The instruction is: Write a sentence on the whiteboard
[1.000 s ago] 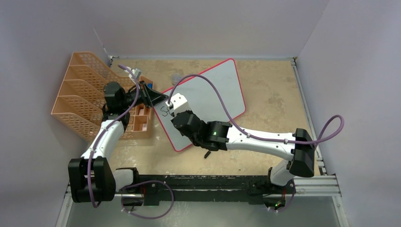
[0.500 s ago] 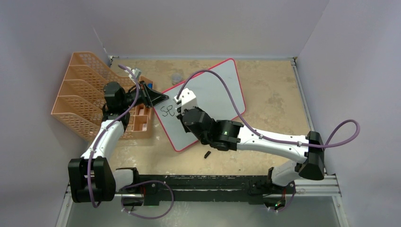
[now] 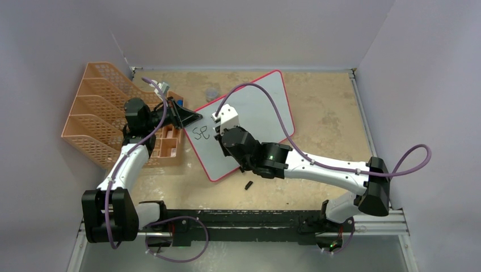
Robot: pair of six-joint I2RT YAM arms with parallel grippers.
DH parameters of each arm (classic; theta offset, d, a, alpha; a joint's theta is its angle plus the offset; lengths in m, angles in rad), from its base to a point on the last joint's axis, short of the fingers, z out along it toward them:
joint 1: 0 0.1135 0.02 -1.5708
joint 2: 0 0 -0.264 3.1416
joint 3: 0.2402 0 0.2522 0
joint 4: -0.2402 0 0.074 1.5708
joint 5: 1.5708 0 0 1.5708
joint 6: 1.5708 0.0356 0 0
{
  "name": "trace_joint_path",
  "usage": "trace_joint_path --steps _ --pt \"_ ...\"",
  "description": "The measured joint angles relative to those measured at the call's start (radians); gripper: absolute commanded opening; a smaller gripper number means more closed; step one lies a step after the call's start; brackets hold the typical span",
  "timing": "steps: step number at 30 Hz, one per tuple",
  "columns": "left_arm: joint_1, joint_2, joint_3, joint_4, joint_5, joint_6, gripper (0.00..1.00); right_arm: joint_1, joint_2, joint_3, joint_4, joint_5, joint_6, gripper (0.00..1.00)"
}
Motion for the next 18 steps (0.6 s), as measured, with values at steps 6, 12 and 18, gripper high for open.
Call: trace_joint_path --steps 6,12,18 --pt "0.0 0.0 0.0 0.0 0.0 0.0 0.0 -0.009 0.0 0.0 0.02 -0.005 -0.003 0.0" --pt "0.0 0.0 0.0 0.0 0.0 0.0 0.0 -0.017 0.0 -0.002 0.042 -0.009 -0.006 0.0" --pt "0.0 0.0 0.0 0.0 0.0 0.0 0.0 -0.024 0.003 -0.005 0.049 -0.03 -0.008 0.0"
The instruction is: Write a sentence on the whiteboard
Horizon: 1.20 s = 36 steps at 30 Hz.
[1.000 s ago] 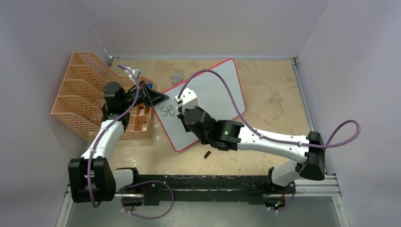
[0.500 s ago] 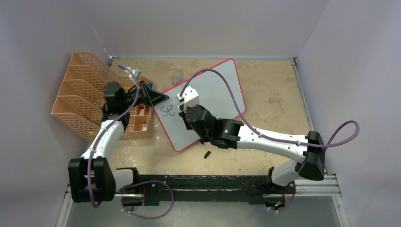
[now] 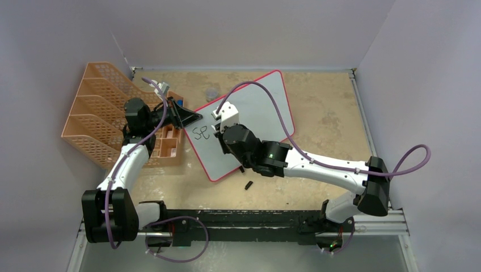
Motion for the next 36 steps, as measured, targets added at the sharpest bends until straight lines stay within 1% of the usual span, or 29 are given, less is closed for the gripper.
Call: trace_joint_path --steps 21,36 --pt "0.0 0.003 0.0 0.003 0.002 0.0 0.0 -0.005 0.021 -0.001 0.042 -0.033 -0.019 0.0" --pt "0.0 0.006 0.0 0.003 -0.001 0.0 0.0 -0.009 0.033 -0.001 0.033 -0.032 -0.017 0.0"
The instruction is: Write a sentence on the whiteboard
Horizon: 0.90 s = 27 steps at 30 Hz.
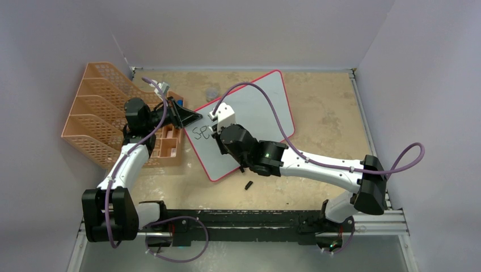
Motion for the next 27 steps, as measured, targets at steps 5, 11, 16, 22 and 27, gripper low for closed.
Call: trace_joint_path --steps 5,11,16,22,27 --pt "0.0 0.0 0.0 0.0 0.0 0.0 0.0 0.0 0.0 0.0 -0.026 0.0 0.013 0.0" --pt "0.0 0.001 0.0 0.0 -0.001 0.0 0.0 0.0 0.0 0.0 -0.061 0.0 0.027 0.0" --pt "0.0 0.001 0.0 0.0 -0.001 0.0 0.0 0.0 -0.001 0.0 -0.076 -0.004 0.029 0.0" --pt "0.0 0.001 0.0 0.0 -0.001 0.0 0.0 0.0 -0.001 0.0 -0.103 -0.018 0.035 0.0" --pt "0.0 0.001 0.0 0.0 -0.001 0.0 0.0 0.0 -0.001 0.0 -0.109 -0.021 0.04 0.0"
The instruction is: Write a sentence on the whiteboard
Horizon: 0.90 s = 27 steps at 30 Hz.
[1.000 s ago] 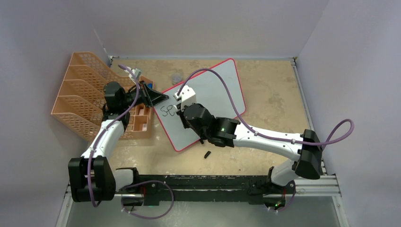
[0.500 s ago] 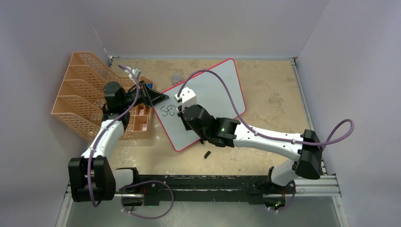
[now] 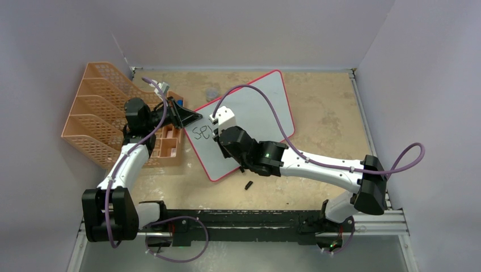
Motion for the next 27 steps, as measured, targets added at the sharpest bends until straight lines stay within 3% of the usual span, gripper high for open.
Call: trace_joint_path --steps 27 --pt "0.0 0.0 0.0 0.002 0.001 0.0 0.0 -0.001 0.0 0.008 0.01 -0.001 -0.007 0.0"
